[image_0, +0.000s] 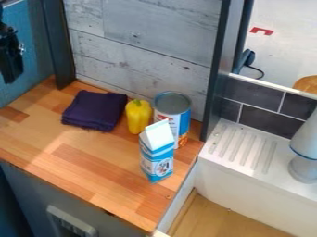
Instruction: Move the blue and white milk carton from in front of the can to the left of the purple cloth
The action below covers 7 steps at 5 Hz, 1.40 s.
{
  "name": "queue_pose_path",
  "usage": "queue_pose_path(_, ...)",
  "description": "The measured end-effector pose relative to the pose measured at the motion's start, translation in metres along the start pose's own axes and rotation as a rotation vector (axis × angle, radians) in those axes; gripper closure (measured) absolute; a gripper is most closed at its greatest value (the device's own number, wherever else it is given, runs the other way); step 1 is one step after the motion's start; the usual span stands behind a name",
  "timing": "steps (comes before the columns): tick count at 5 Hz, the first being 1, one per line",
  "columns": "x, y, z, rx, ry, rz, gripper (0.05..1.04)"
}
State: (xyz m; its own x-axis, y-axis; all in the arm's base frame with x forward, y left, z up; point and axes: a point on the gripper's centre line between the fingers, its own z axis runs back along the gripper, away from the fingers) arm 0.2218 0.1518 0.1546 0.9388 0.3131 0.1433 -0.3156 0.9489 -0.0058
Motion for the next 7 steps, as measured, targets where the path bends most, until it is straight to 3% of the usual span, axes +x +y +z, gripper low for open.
queue_pose_path(1, -0.002, -0.001, -0.006, -0.005, 0.028, -0.003, 0.082)
queue_pose_path(2, 0.019, -0.053, -0.013, 0.080, 0.106, -0.260, 0.082)
queue_pose_path(3, 0.030, -0.105, -0.020, 0.088, 0.105, -0.505, 0.082)
queue_pose_path(4, 0.041, -0.143, -0.038, 0.102, 0.122, -0.648, 0.082)
queue_pose_path(5, 0.048, -0.179, -0.045, 0.111, 0.093, -0.759, 0.082)
queue_pose_path(7, 0.053, -0.193, -0.056, 0.078, 0.056, -0.855, 0.082)
